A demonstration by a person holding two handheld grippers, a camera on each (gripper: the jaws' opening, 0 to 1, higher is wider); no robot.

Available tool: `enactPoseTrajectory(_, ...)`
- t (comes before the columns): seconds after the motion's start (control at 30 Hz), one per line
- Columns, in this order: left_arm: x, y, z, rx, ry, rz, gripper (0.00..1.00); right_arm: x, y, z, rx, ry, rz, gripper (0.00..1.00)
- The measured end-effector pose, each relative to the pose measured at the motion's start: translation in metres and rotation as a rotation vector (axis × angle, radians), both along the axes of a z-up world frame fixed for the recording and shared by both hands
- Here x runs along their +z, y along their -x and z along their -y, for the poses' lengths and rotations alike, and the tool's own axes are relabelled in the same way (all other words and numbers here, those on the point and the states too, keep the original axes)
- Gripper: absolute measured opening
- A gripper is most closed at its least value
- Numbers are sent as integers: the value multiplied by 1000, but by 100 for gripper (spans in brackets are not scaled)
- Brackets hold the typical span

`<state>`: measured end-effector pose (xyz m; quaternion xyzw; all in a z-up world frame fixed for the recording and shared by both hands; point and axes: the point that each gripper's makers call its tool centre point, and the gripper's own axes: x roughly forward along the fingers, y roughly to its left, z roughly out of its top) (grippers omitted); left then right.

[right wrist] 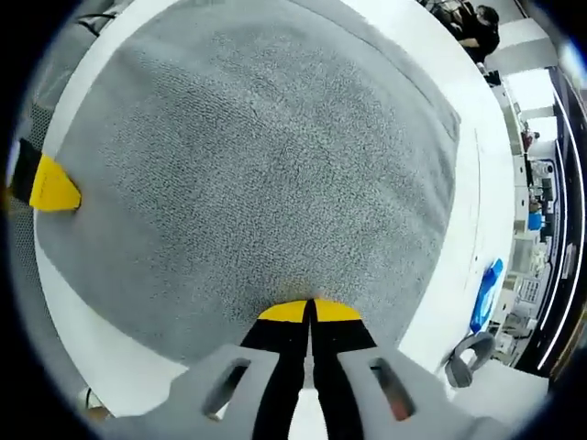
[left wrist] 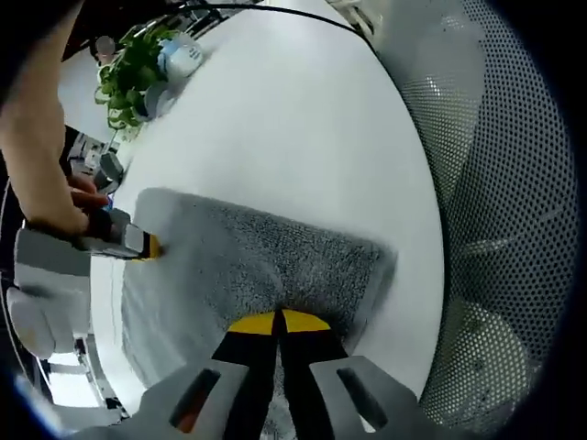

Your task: Fold the towel on the table until its edges align and the towel forms a compact rectangular stack.

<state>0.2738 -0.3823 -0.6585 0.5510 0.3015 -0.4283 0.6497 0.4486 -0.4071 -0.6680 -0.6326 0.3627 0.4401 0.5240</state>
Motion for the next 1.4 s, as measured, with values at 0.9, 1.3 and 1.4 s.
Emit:
enactPoseTrajectory(0.9, -1, 3, -19, 19, -112, 49, 1, -1, 23, 39, -137, -9, 24, 0)
enactPoseTrajectory(1.3, -1, 4, -20, 34, -64, 62, 1, 0, 31, 45, -83, -4, 55, 0)
enactPoseTrajectory(1.4, 0, 3, -20, 38, -51, 58, 1, 1, 31, 44, -98, -39, 64, 0)
